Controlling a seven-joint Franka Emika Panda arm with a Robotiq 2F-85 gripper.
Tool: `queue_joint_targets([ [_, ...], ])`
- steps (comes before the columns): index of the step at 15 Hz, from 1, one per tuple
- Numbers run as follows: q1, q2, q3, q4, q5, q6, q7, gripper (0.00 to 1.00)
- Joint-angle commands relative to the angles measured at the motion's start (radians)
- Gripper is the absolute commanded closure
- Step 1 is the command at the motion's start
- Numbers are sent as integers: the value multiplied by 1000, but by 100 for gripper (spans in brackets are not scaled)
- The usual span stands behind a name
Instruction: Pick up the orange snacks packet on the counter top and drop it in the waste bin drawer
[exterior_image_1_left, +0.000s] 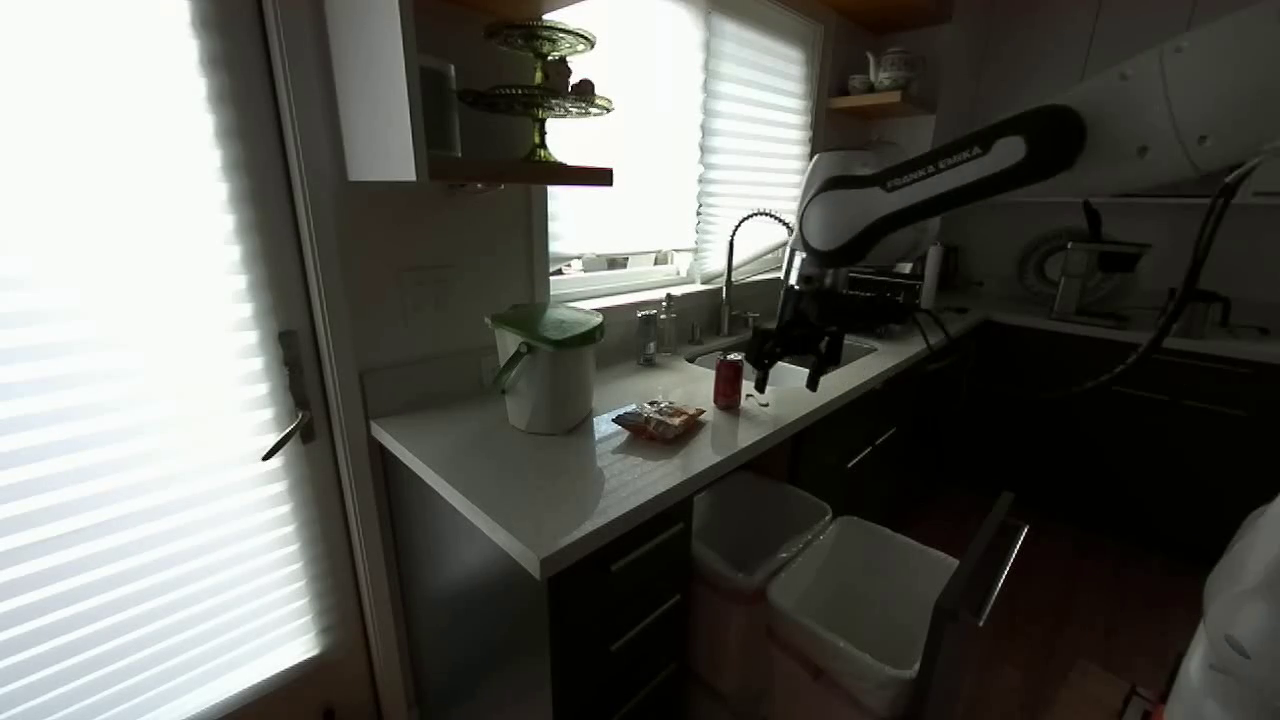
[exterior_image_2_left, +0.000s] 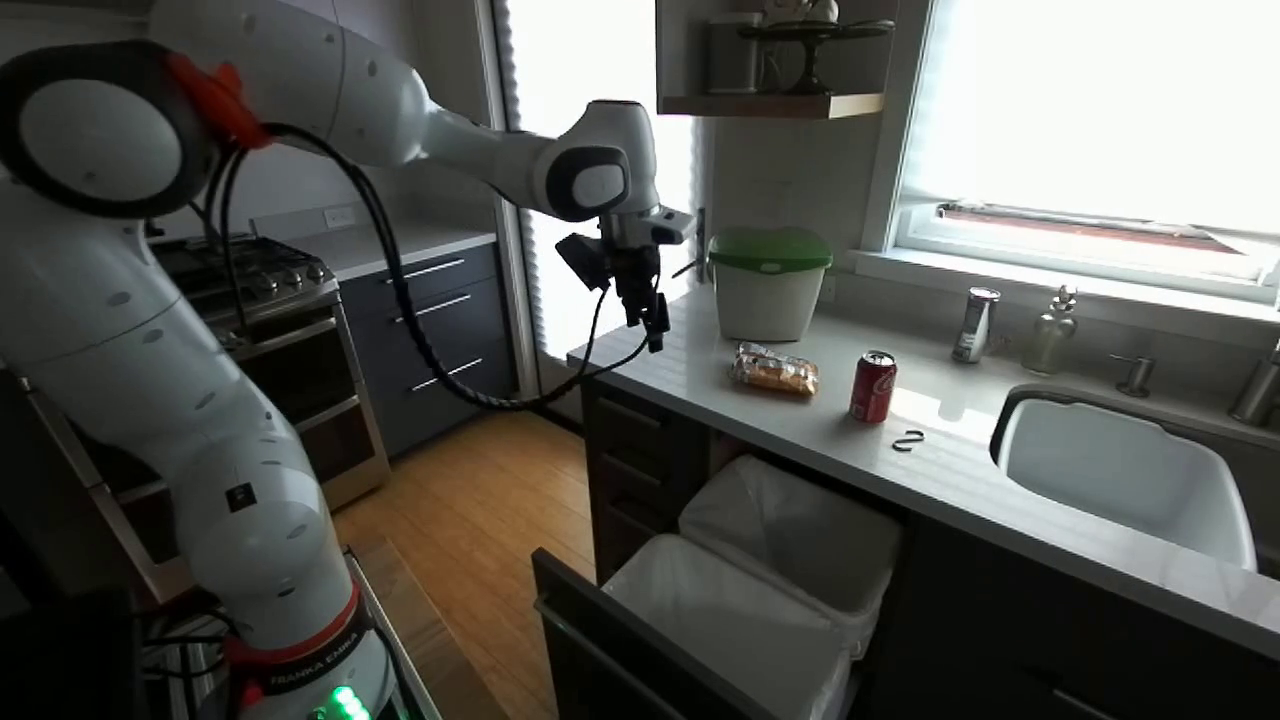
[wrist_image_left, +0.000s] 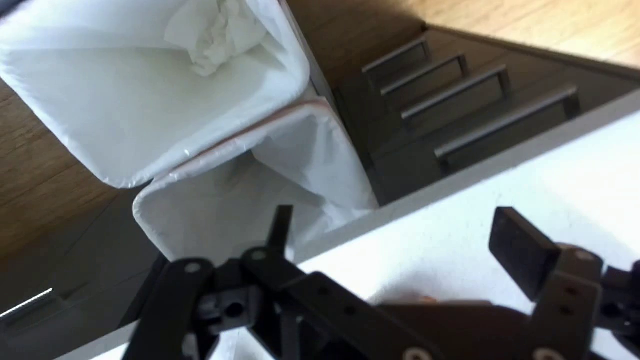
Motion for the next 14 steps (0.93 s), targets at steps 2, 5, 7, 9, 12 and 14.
queue_joint_targets([
  [2,-13,223,35,202,-129,125,307,0],
  [5,11,213,10,188,-122,147,326,0],
  [7,16,257,5,227,-146,172,394,0],
  [9,18,269,4,242,-149,173,405,0],
  [12,18,268,4,244,-149,173,410,0],
  [14,25,338,2,315,-145,149,462,0],
])
